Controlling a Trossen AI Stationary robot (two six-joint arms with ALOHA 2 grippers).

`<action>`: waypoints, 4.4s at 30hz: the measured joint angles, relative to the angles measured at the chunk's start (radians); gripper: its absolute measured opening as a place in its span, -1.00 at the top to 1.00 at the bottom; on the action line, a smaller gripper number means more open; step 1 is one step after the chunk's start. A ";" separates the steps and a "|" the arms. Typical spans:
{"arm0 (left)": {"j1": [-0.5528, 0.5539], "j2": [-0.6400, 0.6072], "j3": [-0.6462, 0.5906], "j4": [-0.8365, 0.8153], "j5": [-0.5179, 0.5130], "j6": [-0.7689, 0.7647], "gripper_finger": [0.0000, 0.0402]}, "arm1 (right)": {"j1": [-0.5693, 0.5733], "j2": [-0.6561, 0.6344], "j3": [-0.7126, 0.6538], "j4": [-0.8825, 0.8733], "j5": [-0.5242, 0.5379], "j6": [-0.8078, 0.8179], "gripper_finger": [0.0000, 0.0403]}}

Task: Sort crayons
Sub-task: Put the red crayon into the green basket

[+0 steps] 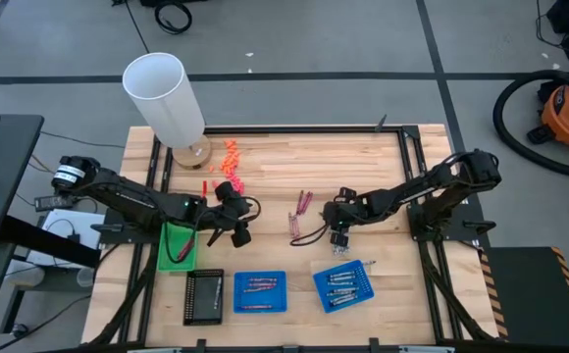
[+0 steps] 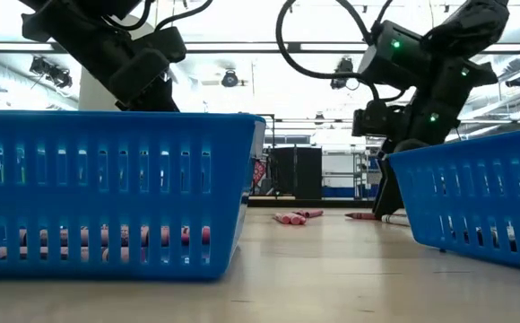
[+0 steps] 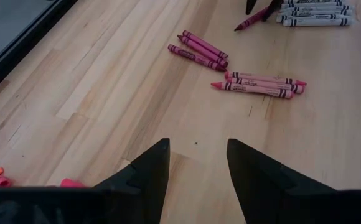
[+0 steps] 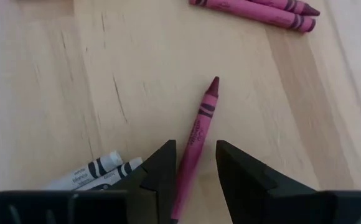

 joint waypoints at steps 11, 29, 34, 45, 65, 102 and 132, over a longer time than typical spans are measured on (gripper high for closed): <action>0.000 0.000 0.000 0.001 0.048 -0.021 0.14 | -0.001 0.001 -0.011 0.021 -0.012 -0.029 0.80; -0.043 0.000 0.000 0.059 0.187 -0.037 0.14 | 0.000 -0.019 0.085 0.045 0.028 -0.104 0.81; -0.043 0.000 0.000 0.082 0.182 -0.043 0.14 | 0.019 -0.020 0.135 0.049 0.057 -0.132 0.81; -0.043 0.000 0.000 0.150 0.182 -0.029 0.14 | 0.114 -0.021 0.225 0.105 0.185 -0.230 0.81; -0.047 0.000 0.000 0.251 0.182 0.087 0.14 | 0.216 -0.021 0.262 0.356 0.344 -0.428 0.81; -0.087 0.000 0.000 0.509 0.209 0.381 0.14 | 0.234 -0.023 0.262 0.485 0.186 -0.469 0.81; -0.086 0.087 -0.001 0.737 0.209 0.475 0.35 | 0.224 -0.022 0.260 0.500 0.157 -0.443 0.81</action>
